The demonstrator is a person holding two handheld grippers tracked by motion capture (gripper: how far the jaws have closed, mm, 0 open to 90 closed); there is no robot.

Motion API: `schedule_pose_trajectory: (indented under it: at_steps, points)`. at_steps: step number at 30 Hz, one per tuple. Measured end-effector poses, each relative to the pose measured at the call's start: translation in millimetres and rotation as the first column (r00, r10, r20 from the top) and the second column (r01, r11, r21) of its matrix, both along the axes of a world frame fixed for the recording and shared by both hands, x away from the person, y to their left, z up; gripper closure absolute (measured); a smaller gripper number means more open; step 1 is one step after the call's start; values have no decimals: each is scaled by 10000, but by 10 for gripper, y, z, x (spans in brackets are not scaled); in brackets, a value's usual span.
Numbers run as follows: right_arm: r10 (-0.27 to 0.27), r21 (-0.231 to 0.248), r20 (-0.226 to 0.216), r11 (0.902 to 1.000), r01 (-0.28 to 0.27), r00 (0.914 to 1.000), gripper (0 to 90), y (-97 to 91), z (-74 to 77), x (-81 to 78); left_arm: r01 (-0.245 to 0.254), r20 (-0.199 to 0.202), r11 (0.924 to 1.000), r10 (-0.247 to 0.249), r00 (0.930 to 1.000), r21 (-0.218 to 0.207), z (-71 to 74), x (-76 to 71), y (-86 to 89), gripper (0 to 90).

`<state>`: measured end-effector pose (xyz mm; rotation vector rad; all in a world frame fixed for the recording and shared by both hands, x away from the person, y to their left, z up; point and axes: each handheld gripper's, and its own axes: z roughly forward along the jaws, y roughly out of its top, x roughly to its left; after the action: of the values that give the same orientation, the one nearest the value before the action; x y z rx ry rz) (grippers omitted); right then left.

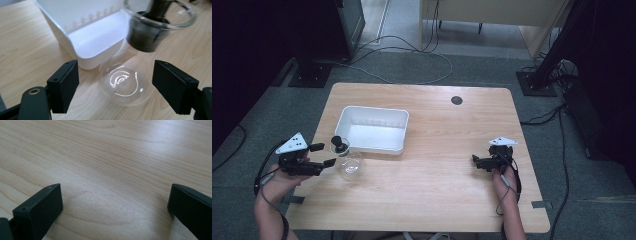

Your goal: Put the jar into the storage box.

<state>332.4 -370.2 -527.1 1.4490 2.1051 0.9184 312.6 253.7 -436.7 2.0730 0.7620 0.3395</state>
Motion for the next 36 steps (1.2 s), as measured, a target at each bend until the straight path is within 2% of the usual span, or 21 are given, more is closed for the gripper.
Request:
schedule_pose_trajectory:
  at_steps: [5,10,17,22,25,26,29,34,36]
  points:
    - [1,0,1,10000,-1,10000,0,0,0,0,435,114,9989,-434,9990,-147,-4,-1,-79,228]
    - [0,0,0,10000,0,10000,0,0,0,0,493,99,9986,-491,9987,-198,-48,39,-148,231]
    - [0,1,0,10000,0,10000,0,0,0,0,781,64,9969,-781,9969,16,-114,73,-282,242]
    - [1,0,-1,10000,-1,10000,0,0,0,0,751,17,9971,-751,9972,142,-127,93,-343,310]
    - [-5,4,1,10000,5,10000,0,0,0,0,673,28,9977,-673,9977,-33,-156,119,-378,329]
    - [-5,4,1,10000,5,10000,0,0,0,0,673,28,9977,-673,9977,-33,-156,119,-378,363]
    - [0,0,-1,10000,0,10000,0,0,0,0,585,128,9983,-585,9982,-8,-179,134,-393,384]
    - [0,0,-1,10000,0,10000,0,0,0,0,474,161,9981,-468,9988,-399,-206,153,-394,432]
    - [-1,0,-2,10000,1,10000,0,0,0,0,512,362,9979,-498,9981,-408,-206,140,-397,446]
